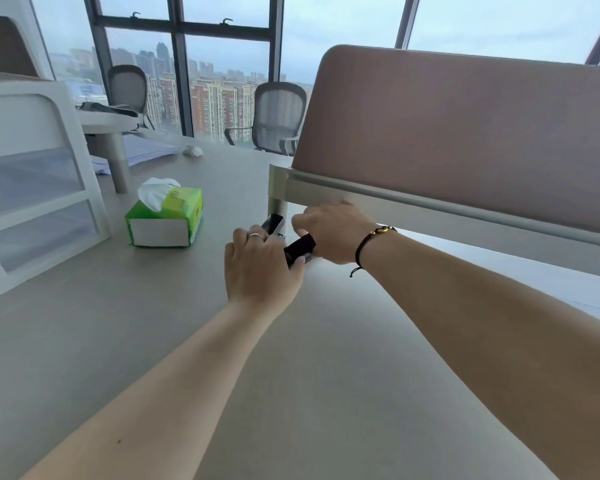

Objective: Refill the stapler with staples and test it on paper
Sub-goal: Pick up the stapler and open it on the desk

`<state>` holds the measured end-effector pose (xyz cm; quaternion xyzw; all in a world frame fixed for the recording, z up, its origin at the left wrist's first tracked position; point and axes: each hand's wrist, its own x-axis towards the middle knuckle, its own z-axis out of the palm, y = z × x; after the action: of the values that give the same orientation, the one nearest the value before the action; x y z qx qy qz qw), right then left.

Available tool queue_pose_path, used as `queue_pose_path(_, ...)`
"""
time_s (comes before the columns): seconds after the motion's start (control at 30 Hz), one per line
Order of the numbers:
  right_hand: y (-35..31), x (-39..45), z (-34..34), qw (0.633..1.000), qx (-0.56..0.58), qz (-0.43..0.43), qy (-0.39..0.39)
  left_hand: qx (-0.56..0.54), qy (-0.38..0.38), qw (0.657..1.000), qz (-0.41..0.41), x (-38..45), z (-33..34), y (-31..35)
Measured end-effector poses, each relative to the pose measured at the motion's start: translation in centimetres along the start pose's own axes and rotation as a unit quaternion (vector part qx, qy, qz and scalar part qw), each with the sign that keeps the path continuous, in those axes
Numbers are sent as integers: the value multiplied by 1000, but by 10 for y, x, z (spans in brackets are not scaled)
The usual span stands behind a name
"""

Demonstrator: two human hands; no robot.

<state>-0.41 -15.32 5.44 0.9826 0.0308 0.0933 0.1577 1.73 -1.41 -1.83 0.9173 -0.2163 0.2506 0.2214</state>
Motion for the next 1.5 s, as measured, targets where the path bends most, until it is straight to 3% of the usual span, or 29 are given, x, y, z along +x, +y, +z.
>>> queue_pose_path(0.13, 15, -44, -15, 997, 19, 30, -67, -13, 2, 994, 107, -13, -9, 9)
queue_pose_path(0.23, 18, -98, -28, 991, 85, 65, -81, -97, -46, 982, 157, -32, -23, 29)
queue_pose_path(0.47, -4, -268, -44, 958, 256, 127, -19, -230, -141, 917, 295, -125, -70, 75)
queue_pose_path(0.77, -52, -446, -82, 895, 392, 206, 55, -346, -239, 849, 319, -242, -153, 120)
queue_pose_path(0.9, -64, -494, -79, 867, 427, 246, 76, -348, -265, 838, 326, -275, -170, 129)
queue_pose_path(1.07, -75, -514, -65, 822, 472, 297, 112, -331, -287, 849, 294, -290, -172, 136)
queue_pose_path(1.27, -78, -519, -64, 771, 551, 305, 96, -333, -297, 851, 276, -296, -178, 137)
queue_pose_path(1.5, -76, -518, -61, 782, 549, 290, 59, -322, -320, 835, 310, -295, -183, 152)
